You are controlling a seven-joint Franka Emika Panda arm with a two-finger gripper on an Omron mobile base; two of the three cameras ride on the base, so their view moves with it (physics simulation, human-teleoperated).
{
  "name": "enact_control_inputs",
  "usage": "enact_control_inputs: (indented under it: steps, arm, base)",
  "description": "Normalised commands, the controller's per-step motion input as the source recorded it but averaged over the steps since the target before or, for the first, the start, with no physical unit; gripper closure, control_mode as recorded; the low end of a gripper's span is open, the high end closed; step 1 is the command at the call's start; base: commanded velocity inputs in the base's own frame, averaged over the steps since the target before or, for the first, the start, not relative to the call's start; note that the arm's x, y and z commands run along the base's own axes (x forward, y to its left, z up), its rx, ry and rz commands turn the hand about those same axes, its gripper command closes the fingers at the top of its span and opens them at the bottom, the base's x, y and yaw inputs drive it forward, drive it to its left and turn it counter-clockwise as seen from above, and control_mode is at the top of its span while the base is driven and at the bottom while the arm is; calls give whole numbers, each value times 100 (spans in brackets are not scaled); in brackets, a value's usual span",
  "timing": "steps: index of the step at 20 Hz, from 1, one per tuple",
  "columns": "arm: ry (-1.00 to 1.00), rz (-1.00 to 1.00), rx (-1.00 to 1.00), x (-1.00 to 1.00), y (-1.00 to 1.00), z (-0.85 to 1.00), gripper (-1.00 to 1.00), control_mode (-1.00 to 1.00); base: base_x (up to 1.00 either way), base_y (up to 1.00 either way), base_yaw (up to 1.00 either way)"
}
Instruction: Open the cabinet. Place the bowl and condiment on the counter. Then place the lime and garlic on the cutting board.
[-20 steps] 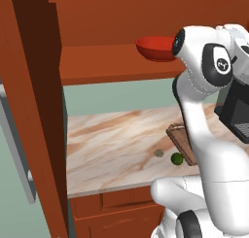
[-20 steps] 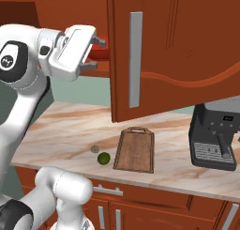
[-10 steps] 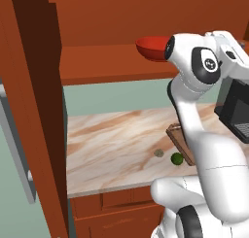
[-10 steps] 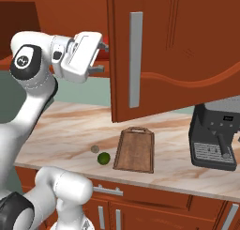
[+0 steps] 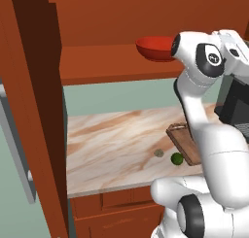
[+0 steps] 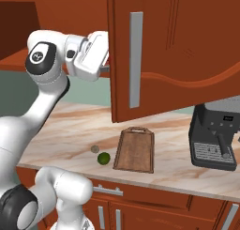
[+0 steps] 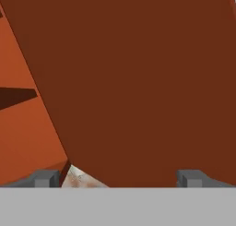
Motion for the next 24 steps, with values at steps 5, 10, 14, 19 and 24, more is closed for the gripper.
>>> enact_control_inputs:
  steps: [5,10,14,19,24]
  arm:
    - [0,-9,0,13,-25,-6,-100,-100]
    - [0,-13,0,0,-49,0,-100,-100]
    - [1,-16,0,0,-64,0,-100,-100]
    - [3,-18,0,-9,-65,0,-100,-100]
    - [4,-17,0,-27,-64,0,-100,-100]
  base:
    - [0,0,0]
    - [0,0,0]
    - [0,0,0]
    - [0,0,0]
    - [0,0,0]
